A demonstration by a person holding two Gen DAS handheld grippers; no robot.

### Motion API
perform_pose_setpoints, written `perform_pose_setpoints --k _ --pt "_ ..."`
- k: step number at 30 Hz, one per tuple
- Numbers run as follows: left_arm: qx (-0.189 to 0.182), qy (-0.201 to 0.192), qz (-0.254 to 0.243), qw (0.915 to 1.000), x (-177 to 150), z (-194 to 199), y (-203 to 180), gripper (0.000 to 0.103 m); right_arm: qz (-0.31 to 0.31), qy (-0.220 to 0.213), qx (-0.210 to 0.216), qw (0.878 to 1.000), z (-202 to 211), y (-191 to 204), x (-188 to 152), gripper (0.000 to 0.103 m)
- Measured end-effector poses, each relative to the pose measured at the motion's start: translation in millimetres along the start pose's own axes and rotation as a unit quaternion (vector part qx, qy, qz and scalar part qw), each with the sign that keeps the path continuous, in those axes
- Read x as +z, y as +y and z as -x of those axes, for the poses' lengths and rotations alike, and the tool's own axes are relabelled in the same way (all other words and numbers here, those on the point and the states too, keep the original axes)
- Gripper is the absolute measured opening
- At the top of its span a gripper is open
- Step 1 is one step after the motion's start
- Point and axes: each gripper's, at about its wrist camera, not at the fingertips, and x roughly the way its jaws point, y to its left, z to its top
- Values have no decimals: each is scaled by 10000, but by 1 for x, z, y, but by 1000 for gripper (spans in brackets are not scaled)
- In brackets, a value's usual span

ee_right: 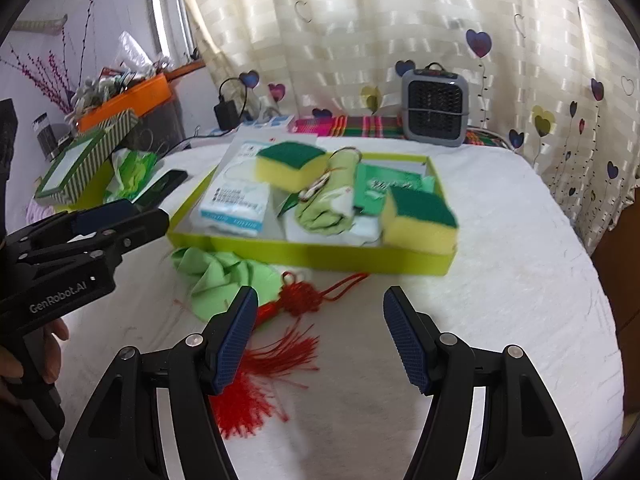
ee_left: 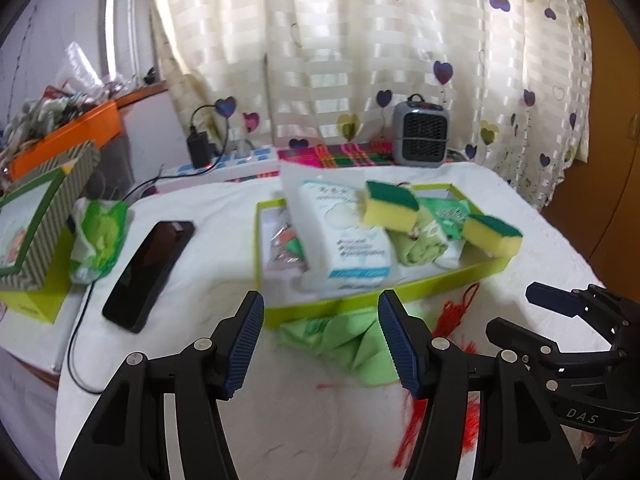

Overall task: Organize soft objects
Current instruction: 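Open both grippers and move them back from the box lid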

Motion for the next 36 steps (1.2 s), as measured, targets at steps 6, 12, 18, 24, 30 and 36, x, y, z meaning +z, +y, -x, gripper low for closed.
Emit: perform_pose_setpoints --k 6,12,18,24,30,36 --pt "17 90 110 9999 -14 -1 15 59 51 150 42 9999 -11 16 -5 66" --pt "115 210 177 9996 -27 -8 31 59 -25 245 82 9997 -17 25 -7 66" --pt "201 282 206 9992 -34 -13 43 59 45 372 137 9992 -27 38 -9 66" --pt "207 340 276 9988 -39 -17 51 59 173 423 92 9989 -33 48 -7 66" --pt "199 336 279 9988 -41 -17 51 59 164 456 80 9988 -36 51 -6 66" --pt "160 347 347 9987 -43 -17 54 59 152 477 57 9987 -36 53 -7 66"
